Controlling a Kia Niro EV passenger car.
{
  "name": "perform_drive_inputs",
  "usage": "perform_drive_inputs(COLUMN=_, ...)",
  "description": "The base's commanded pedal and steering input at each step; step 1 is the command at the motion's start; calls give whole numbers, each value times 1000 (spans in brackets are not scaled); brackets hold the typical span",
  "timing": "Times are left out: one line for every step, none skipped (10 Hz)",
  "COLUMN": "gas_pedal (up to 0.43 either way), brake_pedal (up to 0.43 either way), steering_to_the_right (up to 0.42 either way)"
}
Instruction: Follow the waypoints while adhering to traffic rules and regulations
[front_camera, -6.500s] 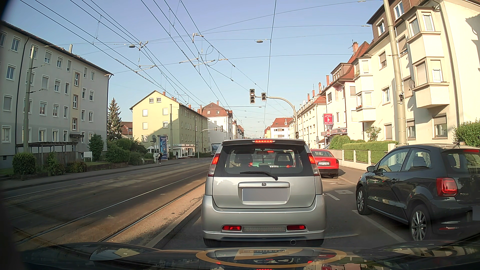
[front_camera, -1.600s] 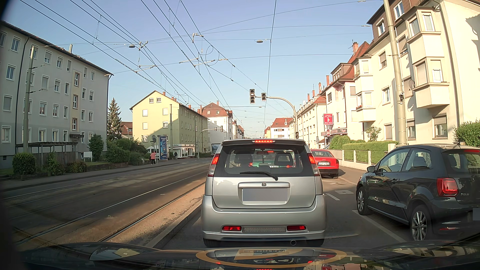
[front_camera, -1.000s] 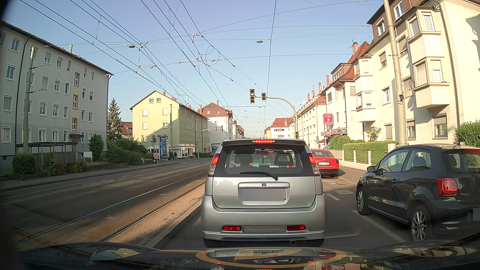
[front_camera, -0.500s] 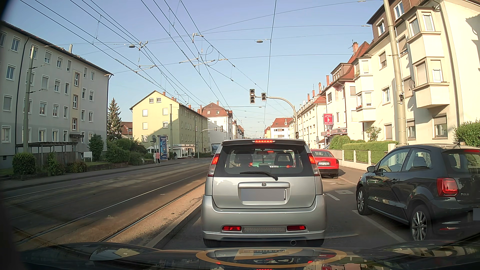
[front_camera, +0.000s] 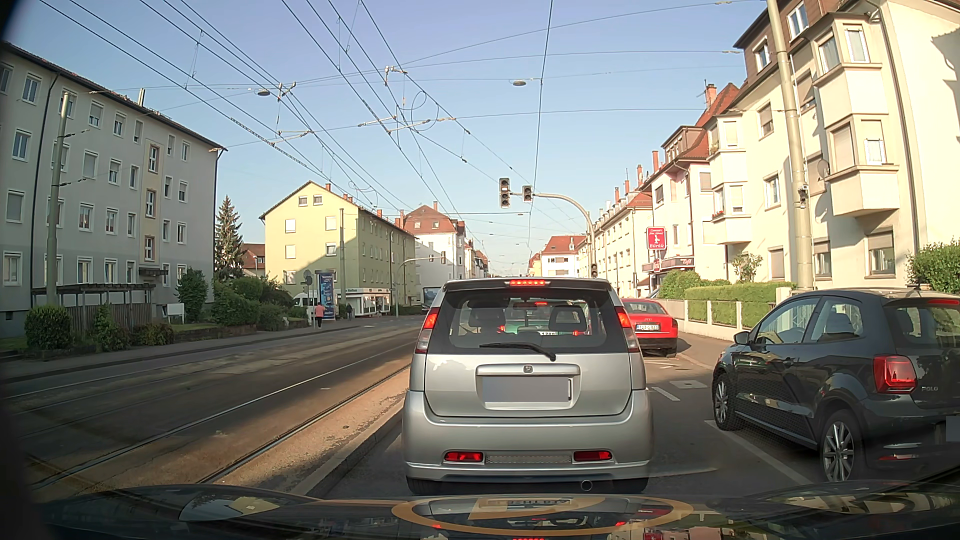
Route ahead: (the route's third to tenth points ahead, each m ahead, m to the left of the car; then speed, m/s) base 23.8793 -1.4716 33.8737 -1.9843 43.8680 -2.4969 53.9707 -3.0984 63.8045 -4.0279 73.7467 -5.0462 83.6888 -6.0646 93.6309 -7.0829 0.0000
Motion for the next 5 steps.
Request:
perform_drive_inputs(gas_pedal=0, brake_pedal=177, steering_to_the_right=-2)
perform_drive_inputs(gas_pedal=0, brake_pedal=177, steering_to_the_right=-2)
perform_drive_inputs(gas_pedal=0, brake_pedal=183, steering_to_the_right=-2)
perform_drive_inputs(gas_pedal=0, brake_pedal=177, steering_to_the_right=-2)
perform_drive_inputs(gas_pedal=0, brake_pedal=183, steering_to_the_right=-2)
